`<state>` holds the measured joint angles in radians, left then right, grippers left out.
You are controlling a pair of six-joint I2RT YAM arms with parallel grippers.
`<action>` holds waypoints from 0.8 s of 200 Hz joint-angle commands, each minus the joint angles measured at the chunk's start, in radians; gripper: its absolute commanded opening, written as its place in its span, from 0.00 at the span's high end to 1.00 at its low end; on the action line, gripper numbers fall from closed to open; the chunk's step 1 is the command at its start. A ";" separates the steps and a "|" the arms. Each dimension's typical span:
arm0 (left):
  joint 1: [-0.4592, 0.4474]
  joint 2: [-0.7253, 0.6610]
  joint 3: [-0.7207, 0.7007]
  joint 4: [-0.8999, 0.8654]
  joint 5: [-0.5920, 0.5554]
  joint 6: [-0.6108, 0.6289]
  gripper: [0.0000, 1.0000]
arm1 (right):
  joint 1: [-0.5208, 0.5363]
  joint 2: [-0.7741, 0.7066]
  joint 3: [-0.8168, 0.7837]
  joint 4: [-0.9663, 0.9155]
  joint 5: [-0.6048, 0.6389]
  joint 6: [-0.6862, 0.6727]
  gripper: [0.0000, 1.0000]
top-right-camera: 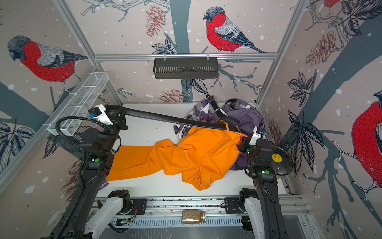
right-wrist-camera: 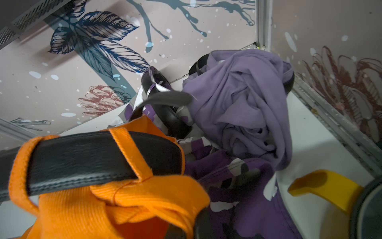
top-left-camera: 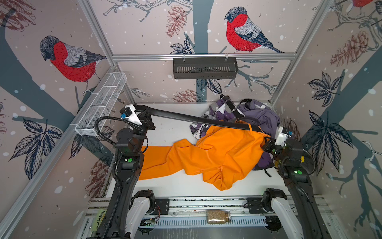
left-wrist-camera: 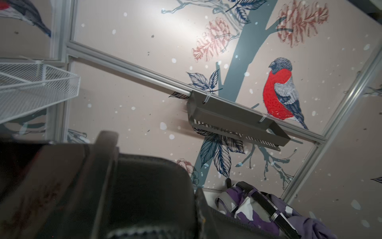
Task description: Remove the belt from the trousers
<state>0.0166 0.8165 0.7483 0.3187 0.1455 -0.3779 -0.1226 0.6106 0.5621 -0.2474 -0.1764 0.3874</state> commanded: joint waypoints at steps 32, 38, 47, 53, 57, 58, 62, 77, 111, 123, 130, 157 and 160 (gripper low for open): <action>0.009 0.009 -0.114 -0.168 -0.158 -0.087 1.00 | -0.090 -0.014 0.039 0.046 -0.072 -0.084 1.00; 0.009 0.018 -0.130 -0.177 -0.119 -0.099 1.00 | -0.082 -0.012 0.046 0.050 -0.098 -0.082 1.00; 0.004 0.033 -0.162 -0.188 -0.100 -0.156 1.00 | -0.062 -0.012 0.064 0.054 -0.120 -0.092 1.00; 0.000 0.038 -0.189 -0.192 -0.091 -0.185 1.00 | -0.045 -0.014 0.077 0.046 -0.110 -0.094 1.00; -0.005 0.039 -0.206 -0.196 -0.091 -0.205 1.00 | -0.032 -0.015 0.089 0.039 -0.101 -0.099 1.00; -0.006 0.039 -0.210 -0.197 -0.091 -0.209 1.00 | -0.029 -0.014 0.092 0.037 -0.100 -0.101 1.00; -0.014 0.040 -0.226 -0.202 -0.090 -0.226 1.00 | -0.018 -0.013 0.104 0.029 -0.094 -0.107 1.00; -0.062 0.023 -0.262 -0.257 -0.140 -0.257 0.55 | 0.025 -0.001 0.156 -0.002 -0.080 -0.123 1.00; -0.239 -0.088 -0.203 -0.468 -0.373 -0.263 0.00 | 0.141 0.054 0.245 -0.036 -0.059 -0.146 1.00; -0.344 -0.126 -0.155 -0.495 -0.464 -0.229 0.00 | 0.189 0.067 0.267 -0.042 -0.031 -0.148 1.00; -0.413 -0.132 -0.124 -0.492 -0.496 -0.202 0.01 | 0.217 0.073 0.277 -0.044 -0.018 -0.150 1.00; -0.712 -0.034 -0.013 -0.349 -0.526 0.004 0.00 | 0.299 0.086 0.306 -0.045 0.016 -0.145 1.00; -0.745 -0.010 0.000 -0.325 -0.525 0.039 0.00 | 0.307 0.087 0.309 -0.046 0.019 -0.145 1.00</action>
<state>-0.5499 0.7189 0.6819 -0.1184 -0.2951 -0.5415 0.1360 0.6918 0.8436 -0.3382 -0.2104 0.2558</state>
